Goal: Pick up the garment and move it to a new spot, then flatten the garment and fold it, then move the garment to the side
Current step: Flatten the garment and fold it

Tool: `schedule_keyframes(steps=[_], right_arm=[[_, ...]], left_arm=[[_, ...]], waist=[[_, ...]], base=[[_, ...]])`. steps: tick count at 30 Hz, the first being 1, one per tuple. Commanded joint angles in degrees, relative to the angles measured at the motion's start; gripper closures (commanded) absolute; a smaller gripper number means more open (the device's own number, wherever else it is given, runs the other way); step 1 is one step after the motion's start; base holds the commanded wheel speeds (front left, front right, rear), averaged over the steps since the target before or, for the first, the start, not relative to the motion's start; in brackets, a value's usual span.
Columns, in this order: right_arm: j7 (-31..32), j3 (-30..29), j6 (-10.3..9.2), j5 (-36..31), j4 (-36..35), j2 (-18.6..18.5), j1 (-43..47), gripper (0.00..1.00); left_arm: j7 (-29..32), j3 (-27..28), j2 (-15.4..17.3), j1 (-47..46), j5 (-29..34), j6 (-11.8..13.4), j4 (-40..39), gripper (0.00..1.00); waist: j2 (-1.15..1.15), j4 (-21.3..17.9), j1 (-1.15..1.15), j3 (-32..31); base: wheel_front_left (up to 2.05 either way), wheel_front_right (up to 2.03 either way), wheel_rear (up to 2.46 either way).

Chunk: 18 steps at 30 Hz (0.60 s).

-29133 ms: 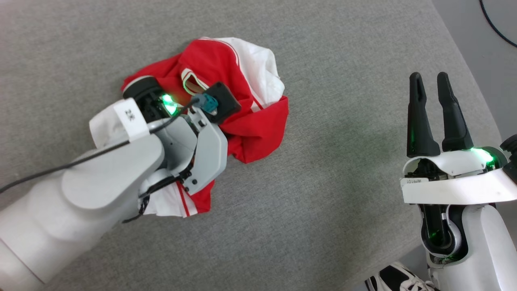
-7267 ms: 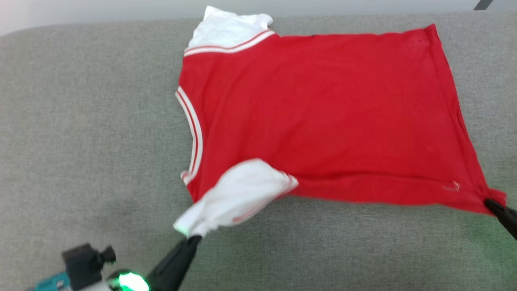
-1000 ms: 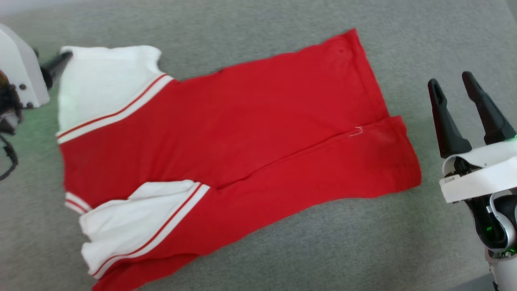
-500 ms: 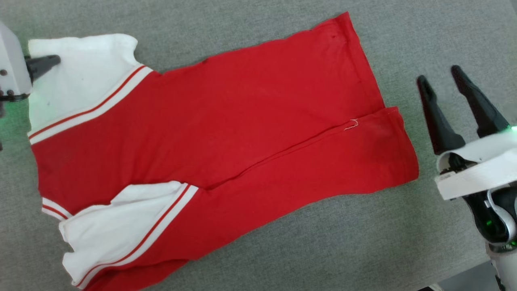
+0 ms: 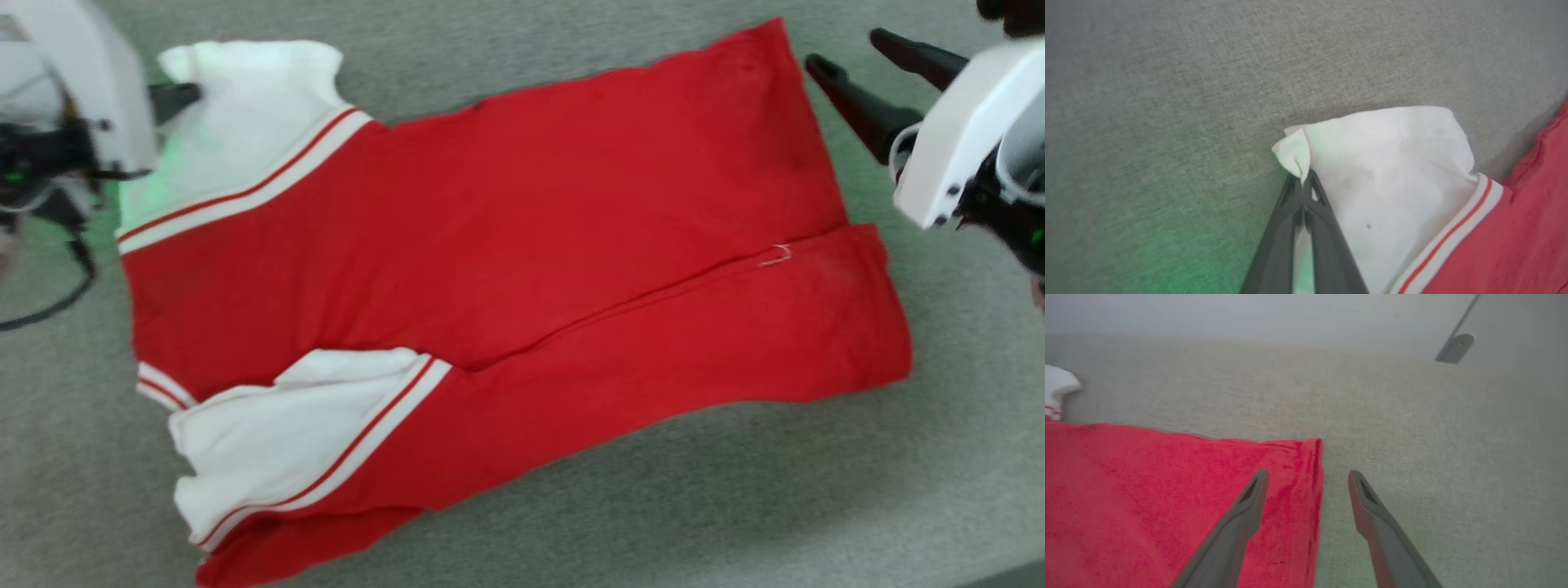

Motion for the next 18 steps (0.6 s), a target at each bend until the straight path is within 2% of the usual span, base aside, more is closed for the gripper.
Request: schedule_keyframes(steps=[1,6,13,17,18], right_arm=[[2.4,1.2,-0.04,1.3,2.5,-0.1,-1.1,0.00],[9.7,4.8,-0.03,4.6,10.1,0.2,-7.3,0.00],[9.8,9.9,-0.04,1.2,18.4,0.2,-12.3,0.00],[9.0,11.1,-0.05,1.7,22.2,0.8,-13.1,0.00],[8.9,11.2,-0.05,2.2,23.1,0.9,-13.3,0.20]], left_arm=[[0.2,-1.3,-2.3,1.7,-0.2,-0.8,0.2,1.00],[-0.9,-2.3,-5.1,1.4,0.6,-1.8,1.5,1.00],[-2.4,-2.9,-7.1,0.8,0.9,-2.7,3.2,1.00],[-3.1,-3.2,-7.7,0.9,0.8,-3.1,3.9,1.00],[-3.4,-3.2,-8.0,0.9,0.6,-3.1,3.9,1.00]], waist=[[0.00,2.5,0.00,0.3],[0.00,5.0,0.00,0.7],[0.00,6.3,0.00,1.1],[0.00,6.8,0.00,0.7],[0.00,7.0,0.00,0.6]], base=[[0.00,0.00,0.00],[0.00,0.00,0.00],[0.00,0.00,0.00],[0.00,0.00,0.00],[0.00,0.00,0.00]])
